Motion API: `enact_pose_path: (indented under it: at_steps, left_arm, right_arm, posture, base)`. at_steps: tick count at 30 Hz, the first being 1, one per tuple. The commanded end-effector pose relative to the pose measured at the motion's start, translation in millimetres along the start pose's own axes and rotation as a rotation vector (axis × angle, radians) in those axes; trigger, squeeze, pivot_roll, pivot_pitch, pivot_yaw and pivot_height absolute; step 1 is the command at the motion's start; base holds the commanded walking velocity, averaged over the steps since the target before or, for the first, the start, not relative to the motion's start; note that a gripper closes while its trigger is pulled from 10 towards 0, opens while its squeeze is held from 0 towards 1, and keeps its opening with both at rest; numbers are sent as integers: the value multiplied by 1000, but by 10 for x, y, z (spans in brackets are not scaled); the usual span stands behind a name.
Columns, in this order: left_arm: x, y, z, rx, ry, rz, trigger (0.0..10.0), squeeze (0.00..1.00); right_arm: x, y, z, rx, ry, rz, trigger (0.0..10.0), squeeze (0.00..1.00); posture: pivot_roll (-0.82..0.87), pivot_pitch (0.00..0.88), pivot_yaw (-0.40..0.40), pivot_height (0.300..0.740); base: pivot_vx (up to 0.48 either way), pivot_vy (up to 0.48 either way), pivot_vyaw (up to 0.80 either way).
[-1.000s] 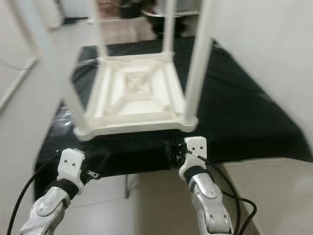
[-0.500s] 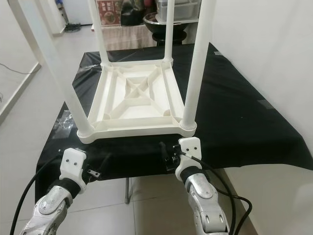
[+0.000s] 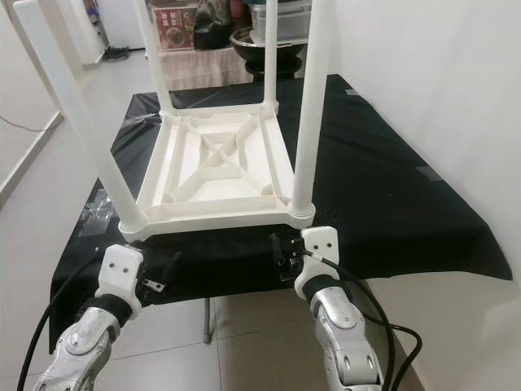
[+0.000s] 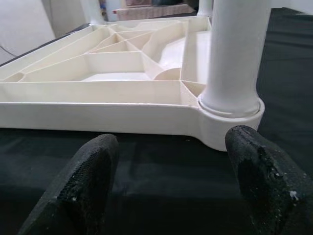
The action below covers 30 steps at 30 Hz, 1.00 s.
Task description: Building children table
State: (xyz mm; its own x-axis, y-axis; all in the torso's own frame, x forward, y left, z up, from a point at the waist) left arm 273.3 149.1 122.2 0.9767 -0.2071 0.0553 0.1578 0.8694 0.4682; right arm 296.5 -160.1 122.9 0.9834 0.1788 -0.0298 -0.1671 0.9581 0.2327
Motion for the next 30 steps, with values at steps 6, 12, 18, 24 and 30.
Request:
enact_pose_path:
  at_steps: [6,12,18,24,30]
  left_arm:
    - [-46,44,78,136,-33,36,10000,0]
    - [-69,-50,48,21,-20,-33,10000,0]
    - [-66,-33,14,-109,-25,-11,10000,0]
    - [-61,-35,-3,-122,-19,-16,10000,0]
    - [-56,-39,0,-131,-23,-29,10000,0]
  right_arm:
    - [11,16,-22,9,9,7,10000,0]
    - [9,13,-17,14,9,6,10000,0]
    - [14,9,-11,23,9,8,10000,0]
    - [23,13,-10,27,12,14,10000,0]
    - [24,17,-8,33,13,17,10000,0]
  posture:
    - [-99,83,43,740]
    - [-100,90,47,740]
    - [-101,98,44,740]
    - [-104,106,45,740]
    - [-105,110,49,740]
  base:
    - [0,0,0]
    - [0,0,0]
    - [0,0,0]
    - [0,0,0]
    - [0,0,0]
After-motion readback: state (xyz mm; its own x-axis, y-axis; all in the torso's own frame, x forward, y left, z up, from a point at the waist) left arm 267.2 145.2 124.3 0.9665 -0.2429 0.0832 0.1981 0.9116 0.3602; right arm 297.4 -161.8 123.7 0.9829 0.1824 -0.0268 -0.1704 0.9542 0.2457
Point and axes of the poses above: a point about 5 cm out from each wrist's last joint towards the gripper, its own x axis pointing out of the wrist towards the gripper, its own z axis along the axis of the wrist's last joint, y = z × x, the point moved 1 cm from there along x, pointing out of the wrist towards the gripper, and after that the axes turned 15 degrees about x, right-handed, at the moved point
